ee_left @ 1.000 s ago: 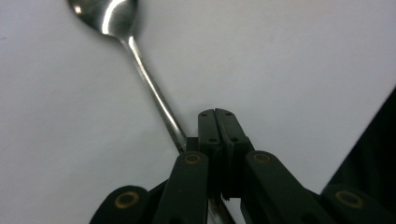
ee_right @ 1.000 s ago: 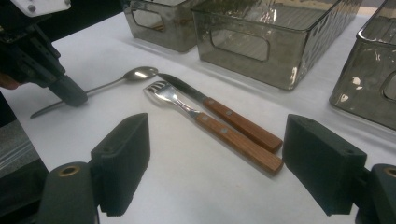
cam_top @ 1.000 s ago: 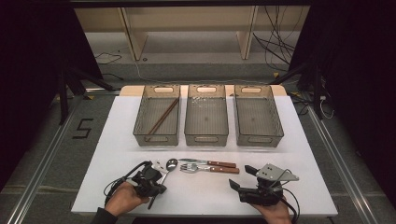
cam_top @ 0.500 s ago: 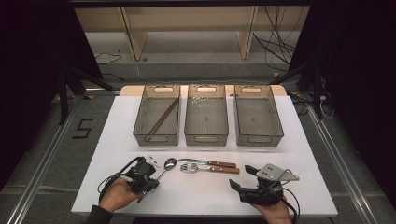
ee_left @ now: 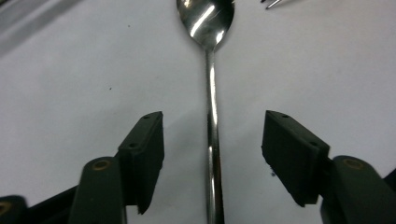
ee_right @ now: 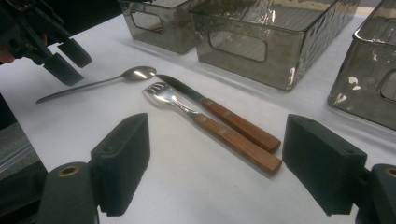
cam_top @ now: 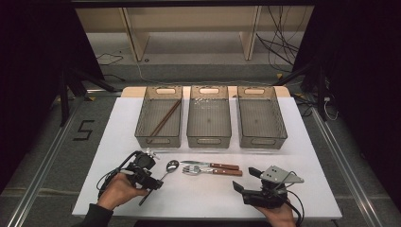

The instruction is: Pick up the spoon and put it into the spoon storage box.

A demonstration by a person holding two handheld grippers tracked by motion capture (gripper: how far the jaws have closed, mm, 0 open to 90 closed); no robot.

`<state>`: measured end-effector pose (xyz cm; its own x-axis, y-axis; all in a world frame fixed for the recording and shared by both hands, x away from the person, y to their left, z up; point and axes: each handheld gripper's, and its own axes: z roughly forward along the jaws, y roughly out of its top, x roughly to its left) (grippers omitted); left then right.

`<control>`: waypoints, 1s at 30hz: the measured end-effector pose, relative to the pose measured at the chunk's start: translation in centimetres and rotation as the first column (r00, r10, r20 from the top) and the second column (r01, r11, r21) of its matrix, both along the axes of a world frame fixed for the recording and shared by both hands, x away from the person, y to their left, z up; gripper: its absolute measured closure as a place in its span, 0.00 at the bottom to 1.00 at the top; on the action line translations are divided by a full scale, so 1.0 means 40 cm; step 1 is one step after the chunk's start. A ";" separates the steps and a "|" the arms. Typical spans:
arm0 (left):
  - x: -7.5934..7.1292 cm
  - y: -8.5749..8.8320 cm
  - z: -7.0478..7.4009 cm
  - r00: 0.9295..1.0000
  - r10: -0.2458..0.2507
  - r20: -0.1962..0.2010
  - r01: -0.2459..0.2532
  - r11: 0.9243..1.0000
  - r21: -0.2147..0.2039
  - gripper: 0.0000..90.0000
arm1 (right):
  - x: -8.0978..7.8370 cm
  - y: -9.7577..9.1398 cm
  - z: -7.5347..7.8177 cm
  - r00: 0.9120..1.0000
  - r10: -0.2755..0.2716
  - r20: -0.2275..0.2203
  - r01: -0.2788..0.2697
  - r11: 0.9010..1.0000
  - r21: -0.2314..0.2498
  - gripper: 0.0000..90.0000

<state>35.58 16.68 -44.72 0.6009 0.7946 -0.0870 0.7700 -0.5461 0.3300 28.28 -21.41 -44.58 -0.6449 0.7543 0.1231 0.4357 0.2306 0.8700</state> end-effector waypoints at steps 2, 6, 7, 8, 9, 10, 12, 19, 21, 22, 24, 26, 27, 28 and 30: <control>0.008 -0.002 -0.010 1.000 0.004 -0.023 -0.004 1.000 0.021 0.38 | 0.000 0.001 0.000 1.000 0.002 0.001 -0.002 1.000 0.000 0.27; 0.014 -0.009 -0.024 0.999 0.019 -0.048 -0.017 0.999 0.039 0.35 | -0.001 0.003 0.000 1.000 0.003 0.000 -0.003 1.000 0.001 0.27; 0.015 -0.009 -0.025 0.999 0.014 -0.050 -0.011 0.999 0.048 0.35 | -0.001 0.003 0.000 1.000 0.004 -0.001 -0.004 1.000 0.000 0.27; 0.014 -0.009 -0.026 0.999 0.014 -0.047 -0.011 0.999 0.052 0.37 | -0.001 0.003 0.000 1.000 0.004 -0.001 -0.004 1.000 -0.001 0.27; 0.014 -0.009 -0.026 0.999 0.015 -0.047 -0.012 0.998 0.054 0.40 | -0.001 0.003 0.000 1.000 0.003 -0.002 -0.003 1.000 0.000 0.27; 0.014 -0.009 -0.026 0.999 0.015 -0.049 -0.012 0.998 0.057 0.41 | -0.001 0.003 0.000 1.000 0.004 -0.002 -0.004 1.000 0.000 0.27; 0.013 -0.008 -0.028 0.998 0.004 -0.055 0.000 0.998 0.067 0.46 | -0.001 0.003 0.000 1.000 0.004 -0.001 -0.004 1.000 -0.001 0.27; 0.009 -0.014 -0.037 0.998 -0.010 -0.061 0.016 0.996 0.090 0.61 | -0.001 0.005 0.001 1.000 0.005 0.004 -0.005 1.000 -0.002 0.27; 0.009 -0.014 -0.035 0.998 -0.012 -0.061 0.018 0.996 0.089 0.65 | -0.001 0.004 0.001 1.000 0.004 0.002 -0.004 1.000 0.000 0.27; 0.009 -0.015 -0.035 0.998 -0.013 -0.059 0.019 0.996 0.086 0.67 | -0.001 0.004 0.001 1.000 0.004 0.002 -0.004 1.000 0.000 0.27; 0.005 -0.020 -0.036 0.998 -0.020 -0.058 0.025 0.996 0.086 0.70 | -0.002 0.004 0.001 1.000 0.004 0.000 -0.004 1.000 0.000 0.27; 0.002 -0.026 -0.037 0.999 -0.025 -0.047 0.030 0.994 0.109 0.73 | -0.001 0.004 0.001 1.000 0.004 0.000 -0.004 1.000 0.000 0.27; 0.002 -0.027 -0.037 0.999 -0.022 -0.043 0.027 0.993 0.117 0.75 | -0.001 0.004 0.001 1.000 0.004 0.001 -0.004 1.000 0.000 0.27; 0.002 -0.028 -0.036 0.999 -0.027 -0.046 0.033 0.992 0.121 0.77 | -0.001 0.004 0.001 1.000 0.004 0.000 -0.004 1.000 0.000 0.27; 0.000 -0.030 -0.036 0.999 -0.027 -0.042 0.032 0.992 0.124 0.79 | -0.001 0.004 0.000 1.000 0.005 0.001 -0.005 1.000 -0.001 0.27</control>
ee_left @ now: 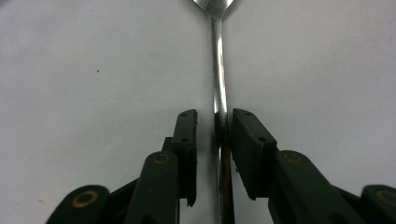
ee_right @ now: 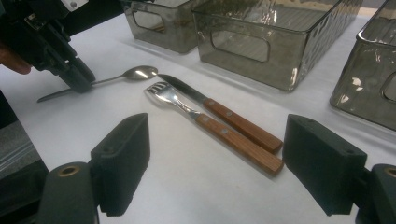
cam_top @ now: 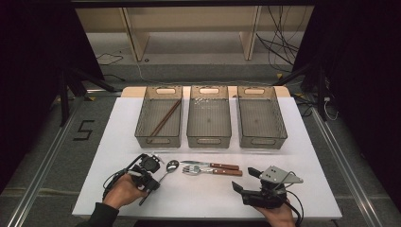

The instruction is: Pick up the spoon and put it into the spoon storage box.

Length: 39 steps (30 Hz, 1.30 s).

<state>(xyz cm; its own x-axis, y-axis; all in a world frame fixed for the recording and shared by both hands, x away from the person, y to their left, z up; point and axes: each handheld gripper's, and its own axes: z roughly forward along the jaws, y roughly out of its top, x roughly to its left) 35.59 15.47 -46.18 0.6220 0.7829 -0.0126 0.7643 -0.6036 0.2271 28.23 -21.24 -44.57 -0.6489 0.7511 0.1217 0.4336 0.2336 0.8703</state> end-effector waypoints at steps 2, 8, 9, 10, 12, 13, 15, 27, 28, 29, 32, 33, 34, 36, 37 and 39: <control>-0.002 -0.003 0.000 1.000 -0.004 0.002 0.003 1.000 0.003 0.80 | 0.000 0.000 0.000 1.000 0.001 0.000 -0.001 1.000 -0.002 0.27; -0.004 -0.006 -0.001 1.000 -0.003 0.005 0.003 1.000 0.002 0.84 | 0.000 0.000 0.000 1.000 0.003 0.000 -0.003 1.000 -0.006 0.27; -0.003 -0.005 -0.001 1.000 -0.003 0.002 0.003 1.000 -0.003 0.85 | 0.000 0.000 0.000 1.000 0.002 0.001 -0.002 1.000 -0.004 0.27; -0.003 -0.005 -0.001 1.000 -0.003 0.002 0.003 1.000 -0.007 0.86 | 0.000 0.000 0.000 1.000 0.004 0.000 -0.004 1.000 -0.004 0.27; -0.003 -0.005 -0.001 1.000 -0.004 0.001 0.004 1.000 -0.008 0.87 | 0.000 0.000 0.000 1.000 0.002 0.002 -0.002 1.000 -0.002 0.27; -0.003 -0.006 -0.001 1.000 -0.007 0.003 0.007 1.000 -0.007 0.88 | 0.000 0.000 0.000 1.000 0.001 0.000 -0.001 1.000 -0.002 0.27; -0.003 -0.006 -0.001 1.000 -0.007 0.004 0.007 1.000 -0.008 0.89 | 0.001 0.000 0.000 1.000 0.003 0.001 -0.003 1.000 -0.006 0.27; 0.002 0.015 -0.003 1.000 0.005 -0.004 -0.005 0.997 -0.073 0.93 | 0.001 0.001 0.000 1.000 0.002 -0.001 -0.002 1.000 -0.007 0.27; 0.002 0.014 -0.003 1.000 0.003 -0.002 -0.003 0.997 -0.071 0.93 | 0.001 0.001 -0.001 1.000 0.001 0.000 -0.001 1.000 -0.006 0.27; 0.001 0.013 -0.003 1.000 0.002 -0.002 -0.002 0.998 -0.069 0.93 | 0.001 0.000 -0.001 1.000 0.001 0.000 -0.001 1.000 -0.006 0.27; 0.000 0.013 -0.003 1.000 -0.005 0.004 0.006 0.998 -0.067 0.93 | 0.001 0.000 -0.001 1.000 0.001 0.001 -0.001 1.000 -0.006 0.27; 0.000 0.013 -0.003 1.000 -0.007 0.005 0.007 0.998 -0.068 0.93 | 0.001 -0.001 -0.001 1.000 0.002 0.002 -0.002 1.000 -0.009 0.27; -0.001 0.013 -0.003 1.000 -0.008 0.006 0.008 0.998 -0.067 0.93 | 0.001 0.000 -0.001 1.000 -0.002 0.002 0.002 1.000 -0.005 0.27; -0.001 0.013 -0.003 1.000 -0.011 0.008 0.011 0.998 -0.067 0.93 | 0.001 -0.001 0.000 1.000 -0.002 0.001 0.002 1.000 -0.004 0.27; -0.001 0.014 -0.003 1.000 -0.010 0.009 0.010 0.998 -0.069 0.93 | 0.000 -0.001 0.000 1.000 -0.004 0.001 0.004 1.000 -0.004 0.27; -0.002 0.014 -0.004 1.000 -0.011 0.011 0.012 0.997 -0.070 0.93 | 0.000 -0.002 0.000 1.000 -0.003 0.002 0.003 1.000 -0.005 0.27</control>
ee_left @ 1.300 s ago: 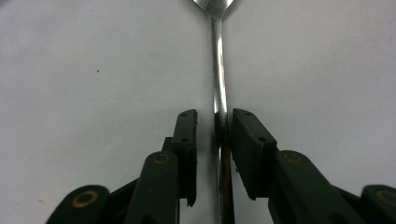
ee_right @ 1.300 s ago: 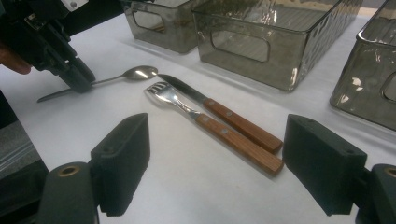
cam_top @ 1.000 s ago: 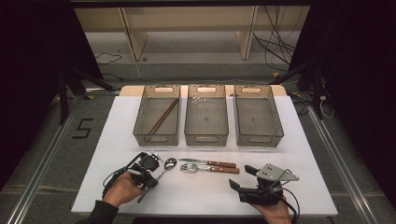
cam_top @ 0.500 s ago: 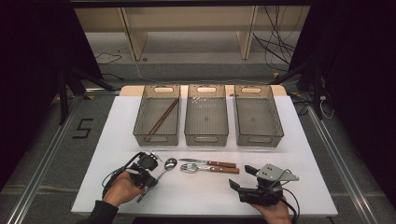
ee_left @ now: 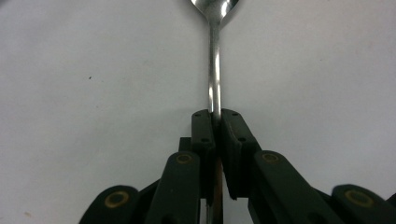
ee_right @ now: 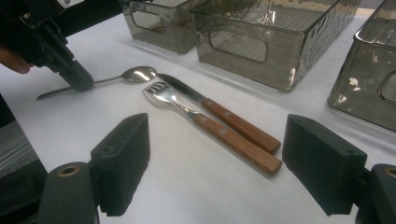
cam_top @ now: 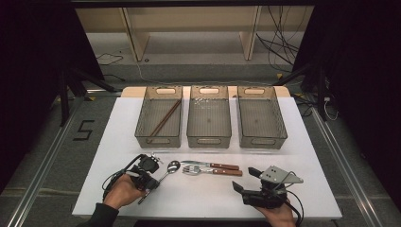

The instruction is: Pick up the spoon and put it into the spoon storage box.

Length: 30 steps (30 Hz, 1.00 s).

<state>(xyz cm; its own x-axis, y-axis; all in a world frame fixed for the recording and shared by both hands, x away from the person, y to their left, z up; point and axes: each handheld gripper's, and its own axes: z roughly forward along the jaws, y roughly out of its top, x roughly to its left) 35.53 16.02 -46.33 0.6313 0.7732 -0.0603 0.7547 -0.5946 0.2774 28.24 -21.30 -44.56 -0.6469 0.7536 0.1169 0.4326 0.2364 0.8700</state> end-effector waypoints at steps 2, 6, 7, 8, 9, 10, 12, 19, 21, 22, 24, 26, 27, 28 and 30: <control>-0.001 0.000 0.000 1.000 -0.002 0.002 0.002 1.000 0.001 0.93 | 0.000 0.001 0.000 1.000 -0.001 0.000 0.001 1.000 0.001 0.27; -0.002 -0.001 0.001 1.000 -0.003 0.011 0.003 1.000 0.005 0.93 | 0.000 0.001 0.000 1.000 -0.001 0.001 0.001 1.000 0.000 0.27; -0.001 0.000 0.001 1.000 -0.005 0.015 0.005 1.000 0.009 0.93 | 0.000 0.001 0.000 1.000 -0.001 0.001 0.001 1.000 0.000 0.27; -0.001 -0.001 0.001 1.000 -0.006 0.019 0.005 1.000 0.013 0.93 | 0.000 0.000 0.000 1.000 0.000 0.002 0.000 1.000 0.000 0.27; -0.001 -0.001 0.001 1.000 -0.005 0.025 0.005 1.000 0.017 0.93 | 0.000 -0.001 0.000 1.000 0.001 0.002 -0.001 1.000 -0.001 0.27; -0.001 -0.001 0.001 1.000 -0.005 0.028 0.004 1.000 0.019 0.93 | 0.000 -0.001 0.000 1.000 -0.001 0.003 0.001 1.000 -0.001 0.27; -0.001 0.000 0.002 1.000 -0.009 0.027 0.008 1.000 0.018 0.93 | 0.000 -0.001 0.000 1.000 -0.001 0.003 0.001 1.000 0.000 0.27; -0.001 0.006 0.012 0.999 -0.005 0.043 0.005 1.000 0.005 0.93 | 0.000 -0.001 0.000 1.000 0.001 0.003 -0.001 1.000 0.000 0.27; -0.002 0.008 0.017 0.999 -0.006 0.049 0.006 1.000 0.001 0.93 | 0.000 -0.001 0.000 1.000 0.000 0.003 0.000 1.000 0.001 0.27; -0.003 0.008 0.019 0.999 0.001 0.054 0.000 1.000 -0.010 0.93 | 0.000 -0.001 0.000 1.000 0.001 0.004 -0.001 1.000 0.001 0.27; -0.003 0.009 0.024 0.999 -0.005 0.054 0.005 1.000 -0.009 0.93 | 0.000 -0.001 0.000 1.000 0.001 0.004 -0.001 1.000 0.002 0.27; -0.002 0.008 0.021 0.999 -0.009 0.045 0.010 1.000 -0.009 0.93 | 0.000 -0.001 0.000 1.000 0.000 0.003 0.000 1.000 0.002 0.27; -0.001 0.008 0.018 0.999 -0.013 0.043 0.014 1.000 -0.004 0.93 | 0.000 -0.001 0.000 1.000 0.003 0.002 -0.003 1.000 0.002 0.27; -0.001 0.007 0.015 0.999 -0.013 0.039 0.013 1.000 -0.003 0.93 | 0.000 0.000 0.000 1.000 0.002 0.003 -0.002 1.000 0.002 0.27; 0.000 0.005 0.010 0.999 -0.015 0.037 0.015 1.000 0.004 0.93 | 0.000 -0.001 0.000 1.000 0.002 0.003 -0.002 1.000 0.002 0.27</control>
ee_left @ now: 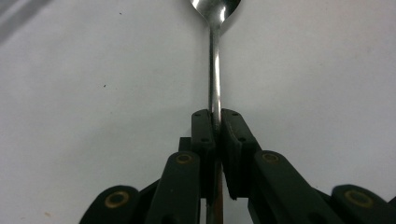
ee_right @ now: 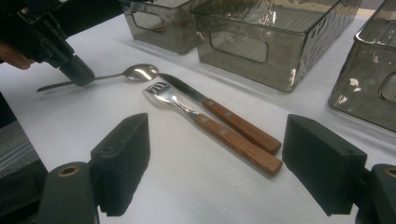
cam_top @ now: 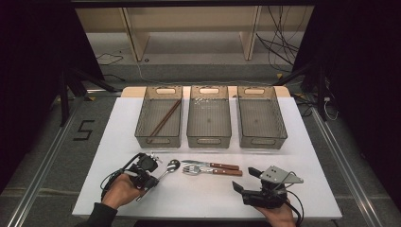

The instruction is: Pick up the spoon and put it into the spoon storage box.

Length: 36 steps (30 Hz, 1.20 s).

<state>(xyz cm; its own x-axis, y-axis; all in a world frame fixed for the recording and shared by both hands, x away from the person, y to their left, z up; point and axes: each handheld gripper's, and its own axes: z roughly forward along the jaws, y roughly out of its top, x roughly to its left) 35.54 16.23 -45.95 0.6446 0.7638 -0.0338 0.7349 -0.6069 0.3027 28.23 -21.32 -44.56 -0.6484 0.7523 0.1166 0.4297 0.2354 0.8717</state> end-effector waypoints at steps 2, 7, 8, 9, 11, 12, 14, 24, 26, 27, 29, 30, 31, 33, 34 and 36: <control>0.001 -0.001 -0.004 1.000 -0.007 -0.002 0.007 1.000 0.007 0.93 | 0.000 -0.001 0.000 1.000 -0.001 0.000 0.001 1.000 0.000 0.27; -0.001 -0.004 -0.005 1.000 -0.007 0.002 0.007 1.000 0.013 0.93 | 0.000 0.000 0.000 1.000 -0.001 0.000 0.001 1.000 0.000 0.27; -0.002 -0.006 -0.007 1.000 -0.006 0.007 0.006 1.000 0.015 0.93 | 0.000 0.000 0.000 1.000 0.000 0.000 0.000 1.000 0.000 0.27; -0.002 -0.008 -0.007 1.000 -0.008 0.008 0.008 1.000 0.020 0.93 | 0.000 0.000 0.000 1.000 0.000 -0.001 0.000 1.000 -0.001 0.27; -0.003 -0.009 -0.008 1.000 -0.014 0.003 0.014 1.000 0.023 0.93 | 0.000 -0.001 0.000 1.000 -0.001 0.002 0.001 1.000 0.000 0.27; -0.003 -0.009 -0.009 1.000 -0.015 0.002 0.015 1.000 0.024 0.93 | 0.000 -0.001 0.000 1.000 -0.002 0.001 0.002 1.000 0.000 0.27; -0.002 -0.008 -0.009 1.000 -0.014 0.000 0.014 1.000 0.019 0.93 | 0.000 -0.002 0.000 1.000 -0.002 0.001 0.002 1.000 0.000 0.27; -0.004 -0.008 -0.009 1.000 -0.014 -0.004 0.014 1.000 0.011 0.94 | 0.001 -0.001 0.000 1.000 -0.003 0.001 0.003 1.000 0.000 0.27; -0.005 -0.008 -0.009 1.000 -0.018 -0.005 0.018 1.000 0.015 0.94 | 0.000 -0.002 0.000 1.000 -0.002 0.001 0.002 1.000 0.000 0.27; -0.005 -0.008 -0.008 1.000 -0.018 -0.002 0.018 1.000 0.016 0.94 | 0.000 -0.001 0.000 1.000 -0.002 0.002 0.002 1.000 -0.001 0.27; -0.006 -0.007 -0.006 1.000 -0.020 -0.003 0.020 1.000 0.018 0.94 | 0.001 -0.002 0.000 1.000 -0.002 0.002 0.002 1.000 0.000 0.27; -0.005 -0.006 -0.006 1.000 -0.019 -0.005 0.019 1.000 0.016 0.94 | 0.000 -0.002 0.000 1.000 -0.002 0.001 0.002 1.000 0.001 0.27; -0.005 -0.005 -0.006 1.000 -0.016 0.002 0.016 1.000 0.015 0.94 | 0.000 -0.002 0.000 1.000 -0.003 0.002 0.003 1.000 0.001 0.27; -0.005 -0.002 -0.004 1.000 -0.011 0.005 0.010 1.000 0.012 0.94 | 0.000 -0.002 0.001 1.000 -0.002 0.003 0.002 1.000 0.001 0.27; -0.005 0.000 -0.001 1.000 -0.013 0.007 0.013 1.000 0.014 0.94 | 0.000 -0.002 0.001 1.000 -0.003 0.002 0.003 1.000 0.001 0.27; -0.006 0.002 0.003 1.000 -0.007 0.018 0.007 1.000 0.004 0.94 | 0.000 -0.003 0.001 1.000 -0.004 0.002 0.004 1.000 0.001 0.27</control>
<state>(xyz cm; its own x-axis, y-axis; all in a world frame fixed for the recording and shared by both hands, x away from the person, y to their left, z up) 35.30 16.30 -45.83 0.6506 0.7592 -0.0197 0.7251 -0.6133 0.3133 28.23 -21.43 -44.53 -0.6458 0.7546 0.1161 0.4290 0.2329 0.8728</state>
